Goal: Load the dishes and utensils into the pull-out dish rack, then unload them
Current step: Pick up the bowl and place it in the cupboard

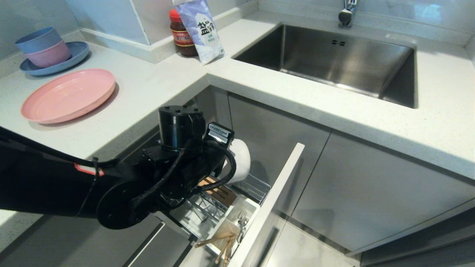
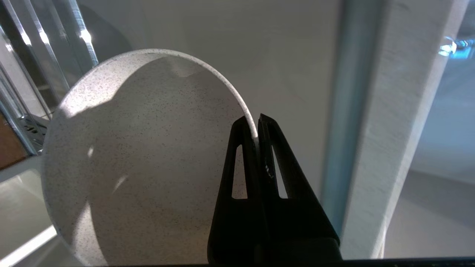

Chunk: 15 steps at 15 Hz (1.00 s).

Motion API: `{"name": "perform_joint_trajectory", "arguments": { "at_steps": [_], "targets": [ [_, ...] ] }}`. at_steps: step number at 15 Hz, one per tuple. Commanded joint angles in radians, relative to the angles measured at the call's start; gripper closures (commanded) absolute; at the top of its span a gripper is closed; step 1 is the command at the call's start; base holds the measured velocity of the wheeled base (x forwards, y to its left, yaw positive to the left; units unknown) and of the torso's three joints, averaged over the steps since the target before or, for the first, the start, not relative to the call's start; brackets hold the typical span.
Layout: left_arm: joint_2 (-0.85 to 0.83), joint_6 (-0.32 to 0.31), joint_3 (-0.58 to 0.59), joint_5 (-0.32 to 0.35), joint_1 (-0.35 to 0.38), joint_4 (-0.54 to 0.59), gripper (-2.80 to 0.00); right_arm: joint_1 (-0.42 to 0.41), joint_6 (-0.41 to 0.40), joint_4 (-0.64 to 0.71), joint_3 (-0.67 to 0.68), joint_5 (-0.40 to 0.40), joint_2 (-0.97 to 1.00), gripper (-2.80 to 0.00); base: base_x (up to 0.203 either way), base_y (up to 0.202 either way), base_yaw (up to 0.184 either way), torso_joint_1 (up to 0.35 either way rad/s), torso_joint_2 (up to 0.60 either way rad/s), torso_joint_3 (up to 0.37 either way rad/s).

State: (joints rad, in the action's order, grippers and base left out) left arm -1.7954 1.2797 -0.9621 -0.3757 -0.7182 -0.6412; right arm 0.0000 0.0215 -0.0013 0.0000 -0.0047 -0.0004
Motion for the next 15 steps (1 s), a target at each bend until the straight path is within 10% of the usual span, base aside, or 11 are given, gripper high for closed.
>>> {"name": "perform_joint_trajectory", "arguments": {
  "at_steps": [1, 8, 15],
  "targets": [
    [-0.062, 0.020, 0.041, -0.002, 0.031, -0.113, 0.00, 0.000, 0.000, 0.000, 0.002, 0.000, -0.003, 0.00, 0.000, 0.000, 0.000, 0.000, 0.00, 0.000],
    [-0.235, 0.015, 0.097, -0.006, 0.087, -0.502, 0.00, 0.000, 0.000, 0.000, 0.002, 0.000, -0.003, 0.00, 0.000, 0.000, 0.000, 0.000, 0.00, 0.000],
    [-0.371, -0.035, 0.094, -0.154, 0.076, -0.671, 0.00, 0.000, 0.000, 0.000, 0.002, 0.000, -0.003, 0.00, 0.000, 0.000, 0.000, 0.000, 0.00, 0.000]
  ]
}}
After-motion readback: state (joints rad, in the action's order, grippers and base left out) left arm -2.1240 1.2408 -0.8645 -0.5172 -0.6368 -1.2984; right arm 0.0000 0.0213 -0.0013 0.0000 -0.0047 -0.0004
